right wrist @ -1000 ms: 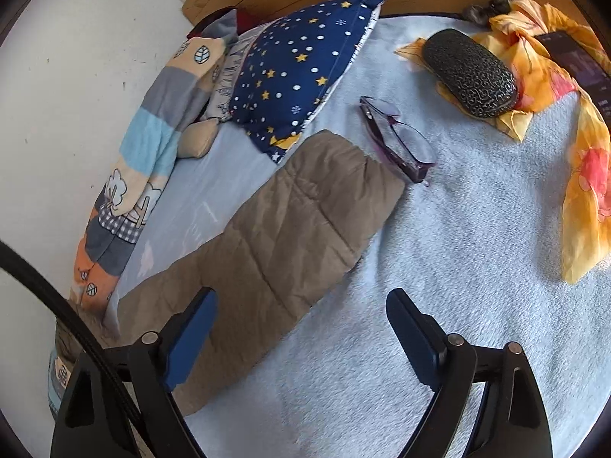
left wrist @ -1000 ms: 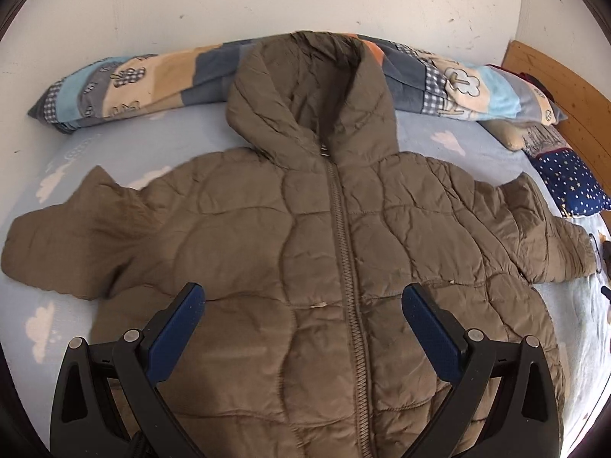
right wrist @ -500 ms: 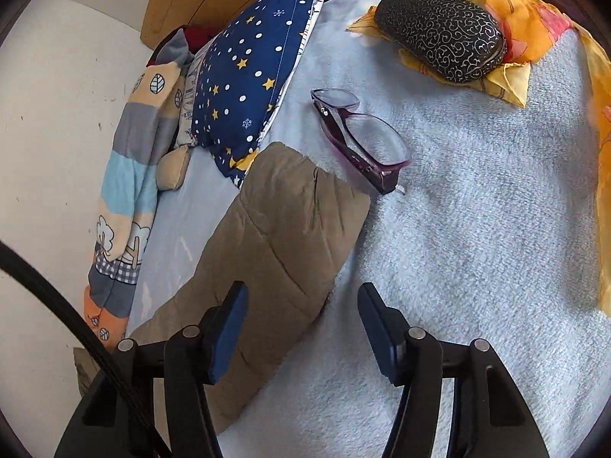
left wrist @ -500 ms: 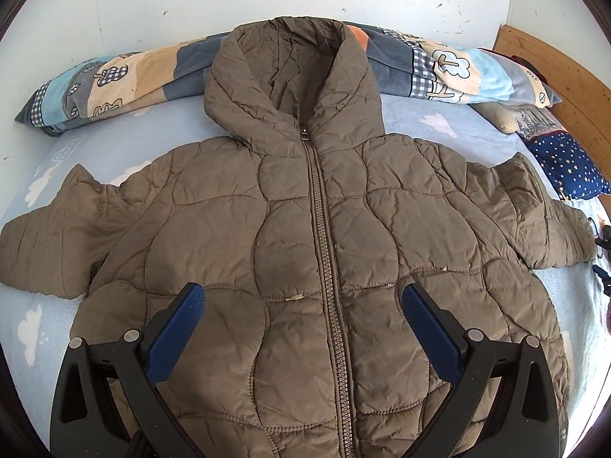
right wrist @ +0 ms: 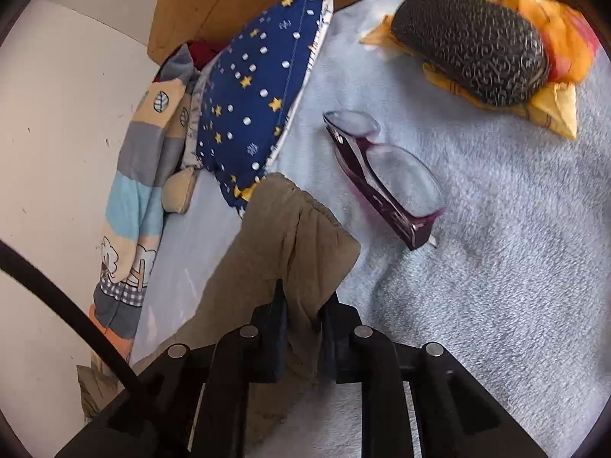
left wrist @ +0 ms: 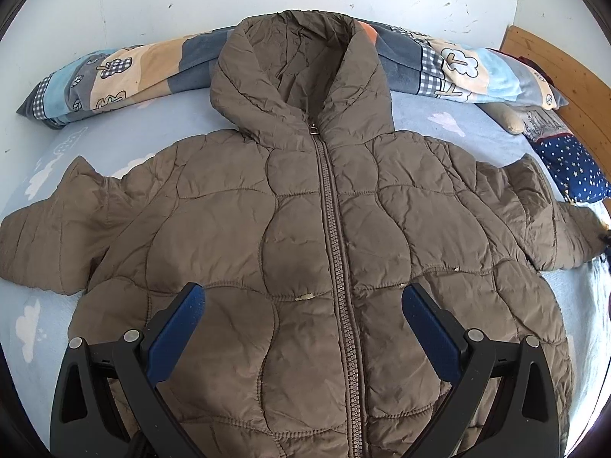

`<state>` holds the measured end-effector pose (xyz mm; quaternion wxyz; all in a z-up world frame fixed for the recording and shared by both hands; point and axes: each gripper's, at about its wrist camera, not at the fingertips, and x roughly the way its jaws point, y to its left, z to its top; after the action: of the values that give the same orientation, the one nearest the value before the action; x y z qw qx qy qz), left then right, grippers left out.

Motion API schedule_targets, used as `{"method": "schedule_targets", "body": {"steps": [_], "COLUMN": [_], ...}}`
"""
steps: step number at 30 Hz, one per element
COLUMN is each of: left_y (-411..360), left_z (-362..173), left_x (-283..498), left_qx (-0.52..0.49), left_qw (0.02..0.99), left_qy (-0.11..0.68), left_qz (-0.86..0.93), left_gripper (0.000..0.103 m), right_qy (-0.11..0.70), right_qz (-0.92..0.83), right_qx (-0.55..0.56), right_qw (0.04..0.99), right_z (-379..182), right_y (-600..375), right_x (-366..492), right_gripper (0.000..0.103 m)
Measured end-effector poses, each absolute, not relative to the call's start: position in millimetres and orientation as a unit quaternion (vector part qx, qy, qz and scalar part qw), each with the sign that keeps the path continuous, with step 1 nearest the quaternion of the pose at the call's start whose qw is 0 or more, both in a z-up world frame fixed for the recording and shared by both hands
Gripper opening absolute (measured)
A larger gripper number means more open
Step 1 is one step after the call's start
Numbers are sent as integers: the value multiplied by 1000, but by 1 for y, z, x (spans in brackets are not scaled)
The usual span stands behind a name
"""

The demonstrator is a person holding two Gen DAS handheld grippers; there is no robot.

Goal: Fold large clothes
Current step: 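Grasp the sleeve cuff with the right gripper and lift it, then carry the sleeve across the jacket front and lay it down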

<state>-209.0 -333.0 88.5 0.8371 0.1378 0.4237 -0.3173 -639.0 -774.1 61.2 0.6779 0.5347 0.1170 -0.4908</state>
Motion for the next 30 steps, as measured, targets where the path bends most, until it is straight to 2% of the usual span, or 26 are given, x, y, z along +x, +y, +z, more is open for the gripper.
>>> {"method": "schedule_targets", "body": {"steps": [10, 16, 30], "left_y": [-328, -322, -287], "left_z": [99, 106, 123], "left_x": [-213, -216, -199], "left_qx": [124, 120, 80], "left_qw": [842, 847, 858], "left_qy": [417, 408, 409], "left_qz": [-320, -319, -302], "left_gripper": [103, 103, 103], "right_qy": [31, 29, 48], "right_qz": [-477, -416, -265], "right_qx": [420, 353, 306], "right_qw": [772, 837, 913], "right_z": [204, 278, 347], "right_y": [-729, -682, -576], "right_x": [-604, -551, -436], "right_gripper": [15, 15, 15]}}
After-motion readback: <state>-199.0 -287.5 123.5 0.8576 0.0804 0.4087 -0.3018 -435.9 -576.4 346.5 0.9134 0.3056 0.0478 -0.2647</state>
